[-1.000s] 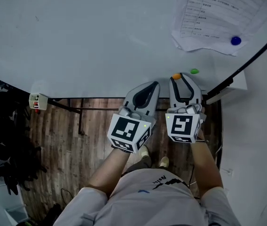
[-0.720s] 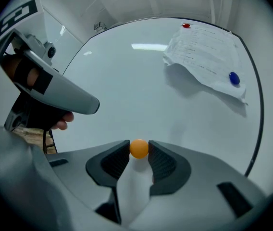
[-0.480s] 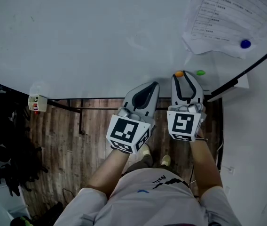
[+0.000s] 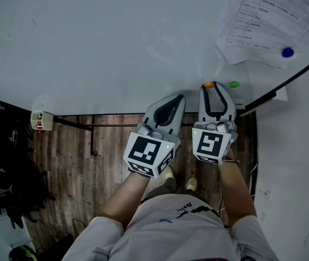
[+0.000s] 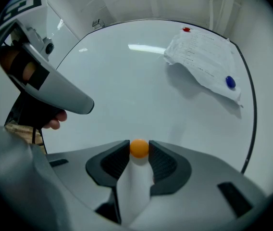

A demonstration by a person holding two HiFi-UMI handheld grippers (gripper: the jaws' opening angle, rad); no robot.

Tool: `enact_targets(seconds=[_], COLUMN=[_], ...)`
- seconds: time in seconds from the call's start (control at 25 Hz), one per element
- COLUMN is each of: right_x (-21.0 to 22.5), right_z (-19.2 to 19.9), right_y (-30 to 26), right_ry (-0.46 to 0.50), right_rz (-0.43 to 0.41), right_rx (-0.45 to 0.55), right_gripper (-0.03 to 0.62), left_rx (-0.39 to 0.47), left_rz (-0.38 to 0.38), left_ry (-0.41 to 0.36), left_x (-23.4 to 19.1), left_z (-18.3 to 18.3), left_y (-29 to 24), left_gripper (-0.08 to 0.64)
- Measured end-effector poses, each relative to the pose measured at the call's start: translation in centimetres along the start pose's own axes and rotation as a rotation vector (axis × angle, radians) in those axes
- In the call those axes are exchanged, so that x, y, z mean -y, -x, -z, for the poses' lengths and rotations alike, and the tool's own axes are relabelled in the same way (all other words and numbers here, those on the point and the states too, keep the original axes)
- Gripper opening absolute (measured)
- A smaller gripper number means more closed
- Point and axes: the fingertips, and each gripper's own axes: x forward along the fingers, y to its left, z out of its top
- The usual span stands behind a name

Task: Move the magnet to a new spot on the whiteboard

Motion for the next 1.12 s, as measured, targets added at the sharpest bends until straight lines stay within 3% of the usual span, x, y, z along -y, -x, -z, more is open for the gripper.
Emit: enact_targets(seconds=[0.48, 0.72, 1.12], right_x=[0.0, -0.1, 0.9], right_z=[-0.6, -1.3, -2.3], right_y=[2.6, 5.2, 10.4], right_ry=[-0.014, -0.099, -0.21], right_rz=[-0.049, -0.126, -0.235], right_rx=[0.007, 0.029, 0.056], right_gripper=[0.127, 0.126, 0.056], left_rx=[-0.004, 0.002, 0.016], left_rz=[-0.004, -0.03, -0.083], left_ry=[0.013, 0.002, -0.009], left_x=[1.6, 3.6, 8.2], left_z=[0.6, 0.5, 0.4], left_y=[0.6, 2.0, 4.7], left_gripper=[0.009, 0.009, 0.009])
